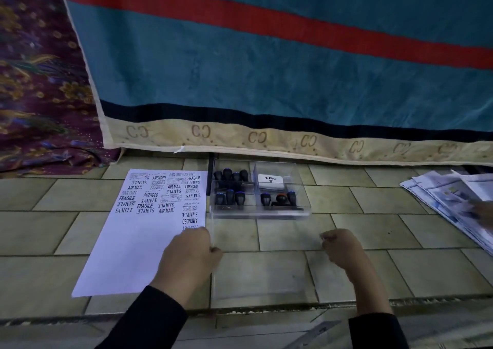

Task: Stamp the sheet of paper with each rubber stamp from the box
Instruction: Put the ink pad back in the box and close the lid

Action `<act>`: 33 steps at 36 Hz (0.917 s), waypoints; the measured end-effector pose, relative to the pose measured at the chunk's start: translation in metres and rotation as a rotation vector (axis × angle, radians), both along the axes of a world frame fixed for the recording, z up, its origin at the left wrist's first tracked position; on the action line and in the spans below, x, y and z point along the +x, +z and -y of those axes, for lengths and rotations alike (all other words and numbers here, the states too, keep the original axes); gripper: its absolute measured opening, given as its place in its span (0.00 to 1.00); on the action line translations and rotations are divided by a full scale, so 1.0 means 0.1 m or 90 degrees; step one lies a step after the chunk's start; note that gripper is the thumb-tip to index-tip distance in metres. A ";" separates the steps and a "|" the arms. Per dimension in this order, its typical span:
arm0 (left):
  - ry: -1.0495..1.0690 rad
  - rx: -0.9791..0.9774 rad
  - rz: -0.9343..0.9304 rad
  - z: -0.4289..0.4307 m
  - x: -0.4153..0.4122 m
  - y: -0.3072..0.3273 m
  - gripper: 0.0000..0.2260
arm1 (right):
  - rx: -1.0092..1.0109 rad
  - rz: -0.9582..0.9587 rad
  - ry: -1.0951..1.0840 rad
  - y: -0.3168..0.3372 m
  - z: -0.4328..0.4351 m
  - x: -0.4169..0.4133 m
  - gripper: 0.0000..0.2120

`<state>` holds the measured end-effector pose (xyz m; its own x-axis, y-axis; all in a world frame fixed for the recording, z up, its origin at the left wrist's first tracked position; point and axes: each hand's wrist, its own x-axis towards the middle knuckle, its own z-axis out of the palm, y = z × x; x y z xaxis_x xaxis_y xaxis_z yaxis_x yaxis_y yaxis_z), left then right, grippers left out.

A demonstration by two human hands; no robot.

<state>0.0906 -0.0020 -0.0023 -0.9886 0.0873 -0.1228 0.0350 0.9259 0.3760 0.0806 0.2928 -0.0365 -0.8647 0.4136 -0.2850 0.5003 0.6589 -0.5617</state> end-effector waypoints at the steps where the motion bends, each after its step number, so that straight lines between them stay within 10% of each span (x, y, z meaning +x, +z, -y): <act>1: 0.015 0.031 -0.018 0.03 -0.02 0.07 0.09 | -0.060 -0.047 -0.009 0.08 0.01 0.01 0.12; 6: 0.102 0.202 -0.097 0.15 -0.41 0.34 0.05 | -0.351 -0.185 -0.003 0.48 0.17 -0.11 0.15; 33: 0.141 0.381 -0.111 0.03 -1.20 -0.21 0.14 | -0.150 -0.263 -0.129 0.15 0.10 -1.21 0.08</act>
